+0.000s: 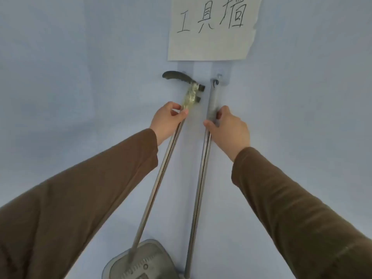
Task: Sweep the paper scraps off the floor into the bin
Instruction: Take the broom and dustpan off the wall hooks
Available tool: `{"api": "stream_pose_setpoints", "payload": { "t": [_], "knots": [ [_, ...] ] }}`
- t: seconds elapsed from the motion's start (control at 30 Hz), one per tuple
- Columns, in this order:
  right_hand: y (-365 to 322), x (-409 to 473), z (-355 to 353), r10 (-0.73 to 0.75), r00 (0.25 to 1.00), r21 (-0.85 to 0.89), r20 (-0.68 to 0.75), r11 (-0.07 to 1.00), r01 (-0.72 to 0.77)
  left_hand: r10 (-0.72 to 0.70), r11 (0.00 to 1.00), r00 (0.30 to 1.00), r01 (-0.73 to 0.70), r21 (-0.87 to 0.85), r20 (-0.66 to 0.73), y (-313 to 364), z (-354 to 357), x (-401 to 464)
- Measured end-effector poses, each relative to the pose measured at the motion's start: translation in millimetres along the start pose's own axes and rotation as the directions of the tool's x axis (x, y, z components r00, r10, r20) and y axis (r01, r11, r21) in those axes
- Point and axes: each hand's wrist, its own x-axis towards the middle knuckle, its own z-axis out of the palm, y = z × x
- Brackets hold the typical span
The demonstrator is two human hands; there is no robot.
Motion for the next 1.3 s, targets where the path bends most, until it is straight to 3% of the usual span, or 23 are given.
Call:
{"api": "stream_pose_setpoints", "payload": {
  "t": [0.17,0.4,0.73,0.87,0.93,1.07,1.17,1.3],
  "knots": [
    [-6.9,3.4,8.4,0.027,0.999,0.059,-0.028,0.998,-0.025,0.025,0.999,0.995,-0.028,0.02,0.099,-1.5,1.7,7.0],
    [-16.3,1.9,-6.9,0.008,0.992,0.124,-0.13,0.992,0.008,0.07,0.997,0.994,-0.069,-0.016,0.08,12.7,-13.3,8.9],
    [8.8,-34.2,-14.2,0.054,0.996,0.189,-0.076,0.981,-0.039,0.024,1.0,1.0,-0.024,0.0,0.003,33.7,-19.0,21.5],
    [27.8,-44.2,-23.3,0.079,0.996,0.23,-0.04,0.971,-0.068,0.003,0.997,0.999,-0.007,0.08,0.044,29.7,-5.5,1.1],
    [33.2,-54.8,-30.2,0.136,0.99,0.364,0.045,0.92,-0.143,-0.029,0.989,0.998,0.022,0.143,0.05,19.5,-4.4,-23.3],
    [35.5,-96.7,-38.3,0.194,0.912,0.635,0.361,0.665,-0.393,-0.139,0.96,0.989,0.123,0.251,0.047,-6.3,-14.1,-97.3],
    [37.3,-141.5,-27.1,0.157,0.815,0.637,0.559,0.548,-0.542,-0.238,0.927,0.97,0.213,0.308,0.043,-32.6,-23.9,-168.4],
    [40.0,-209.8,0.8,0.093,0.591,0.54,0.801,0.314,-0.781,-0.435,0.874,0.9,0.417,0.248,0.017,-67.5,-39.6,-271.3]
  ]
}}
